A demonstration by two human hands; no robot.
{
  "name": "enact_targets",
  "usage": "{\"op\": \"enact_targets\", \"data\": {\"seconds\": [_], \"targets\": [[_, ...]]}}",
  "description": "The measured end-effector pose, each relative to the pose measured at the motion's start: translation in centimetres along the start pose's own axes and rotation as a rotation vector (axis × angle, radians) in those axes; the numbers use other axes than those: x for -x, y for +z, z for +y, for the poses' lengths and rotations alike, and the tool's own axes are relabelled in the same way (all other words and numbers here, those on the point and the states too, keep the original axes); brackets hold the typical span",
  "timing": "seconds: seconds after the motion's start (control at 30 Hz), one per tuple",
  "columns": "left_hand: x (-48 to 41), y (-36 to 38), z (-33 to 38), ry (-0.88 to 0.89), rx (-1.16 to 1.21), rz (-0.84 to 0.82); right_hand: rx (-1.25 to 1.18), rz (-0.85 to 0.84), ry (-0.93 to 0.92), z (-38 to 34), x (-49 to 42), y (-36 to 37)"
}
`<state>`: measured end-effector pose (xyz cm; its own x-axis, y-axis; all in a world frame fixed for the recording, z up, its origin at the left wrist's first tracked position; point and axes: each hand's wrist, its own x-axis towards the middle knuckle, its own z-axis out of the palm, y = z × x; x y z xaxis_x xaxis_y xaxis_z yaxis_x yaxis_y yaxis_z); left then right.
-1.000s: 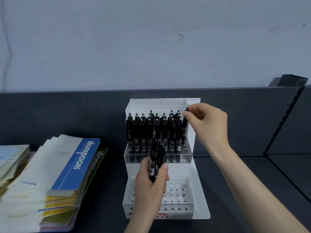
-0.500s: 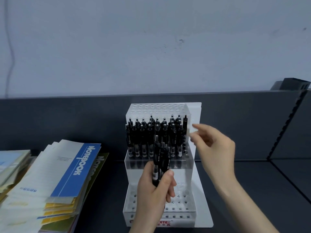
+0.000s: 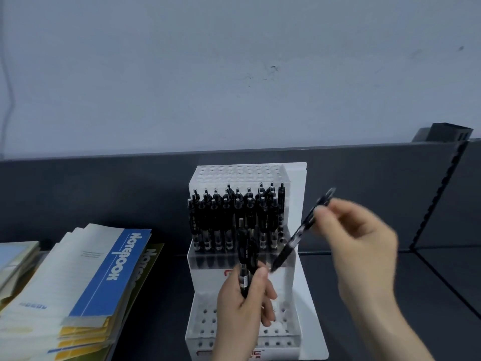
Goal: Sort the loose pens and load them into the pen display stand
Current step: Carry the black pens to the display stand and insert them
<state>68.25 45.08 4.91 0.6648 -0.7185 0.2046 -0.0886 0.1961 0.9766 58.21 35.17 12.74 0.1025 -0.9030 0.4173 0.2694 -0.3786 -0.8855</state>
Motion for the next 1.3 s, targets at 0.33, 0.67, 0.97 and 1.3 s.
{"op": "enact_targets", "data": {"seconds": [0.33,0.67,0.97,1.3], "targets": [[0.5,-0.9,-0.1,0.028,-0.104,0.011,0.305,-0.040,-0.240,0.4,-3.8,2.2],[0.5,-1.5,0.0,-0.051,0.033,0.097,0.540,-0.142,-0.237,3.4,-3.2,3.1],[0.8,-1.7,0.6,-0.003,0.021,0.053,0.449,-0.103,-0.214,1.6,-1.3,1.8],[0.7,-1.4,0.9,0.156,-0.045,-0.014,0.368,-0.471,0.007,-0.7,2.6,1.9]]}}
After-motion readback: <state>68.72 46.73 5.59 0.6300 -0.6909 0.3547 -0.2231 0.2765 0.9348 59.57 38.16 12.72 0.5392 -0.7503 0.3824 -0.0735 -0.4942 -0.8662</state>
